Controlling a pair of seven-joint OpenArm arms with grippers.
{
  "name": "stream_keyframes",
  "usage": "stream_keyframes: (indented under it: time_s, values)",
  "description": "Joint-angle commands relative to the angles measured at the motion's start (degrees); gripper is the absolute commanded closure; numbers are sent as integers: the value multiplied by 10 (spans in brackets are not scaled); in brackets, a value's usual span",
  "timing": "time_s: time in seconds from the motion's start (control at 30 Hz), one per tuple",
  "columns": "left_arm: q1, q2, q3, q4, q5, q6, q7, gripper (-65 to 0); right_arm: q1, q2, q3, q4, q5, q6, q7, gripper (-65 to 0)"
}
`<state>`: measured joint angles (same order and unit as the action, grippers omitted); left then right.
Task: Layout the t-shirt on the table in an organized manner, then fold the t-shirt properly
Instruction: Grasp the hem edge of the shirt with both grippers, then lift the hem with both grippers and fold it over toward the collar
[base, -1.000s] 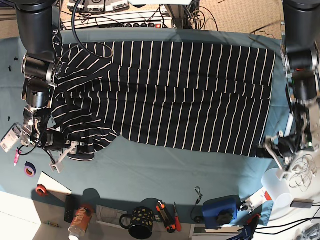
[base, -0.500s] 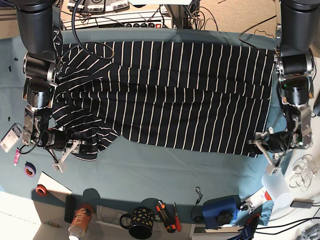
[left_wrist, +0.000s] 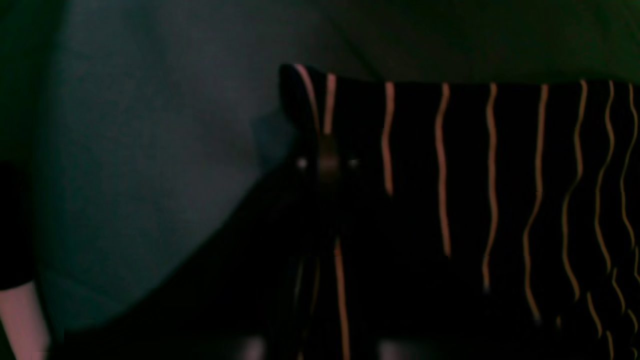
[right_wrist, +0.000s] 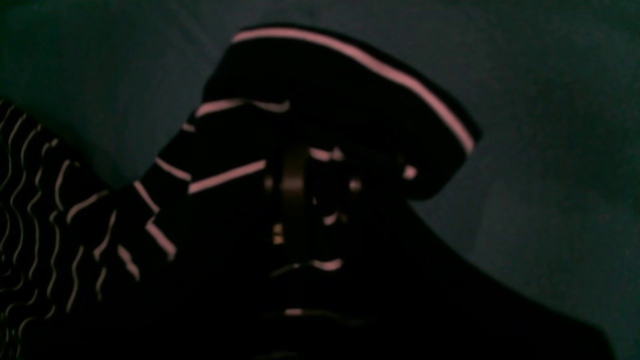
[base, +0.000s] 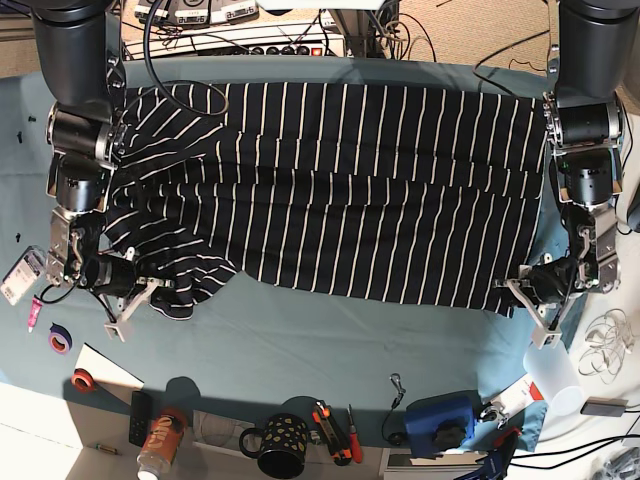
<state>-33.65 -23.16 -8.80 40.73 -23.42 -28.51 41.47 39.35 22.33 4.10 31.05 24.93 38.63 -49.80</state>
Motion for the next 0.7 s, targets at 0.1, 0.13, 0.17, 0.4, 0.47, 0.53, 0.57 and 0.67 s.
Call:
stream_keyframes:
  time_s: [0.1,0.13,0.17,0.4,0.47,0.53,0.57,0.67]
  values:
    - [-11,-5,-1,5,2,-1,5,0,13,4,0,4,-38,1,58,0]
    - [-11,-5,-1,7,1,-1,5,0,13,4,0,4,-53,1,79,0]
    - [-11,-5,-1,7,-4,-1,5,0,13,4,0,4,-70,1,102,0]
    - [-17,-5,-1,19,-36,-14,-26,0,20,4,0,5,-143,-24,251,0]
    - [-23,-5,-1,19,-36,-22,-26,0,21,4,0,5,-161,-31,280,0]
    - [-30,-6,-4,19,-37,-22,-26,0,22,4,0,5,-174,-40,299,0]
    - [-34,-7,-8,19,-37,-22,-26,0,23,4,0,5,-176,-45,303,0]
    - [-45,-7,-43,19,-37,-22,-26,0,24,4,0,5,-175,-60,311,0]
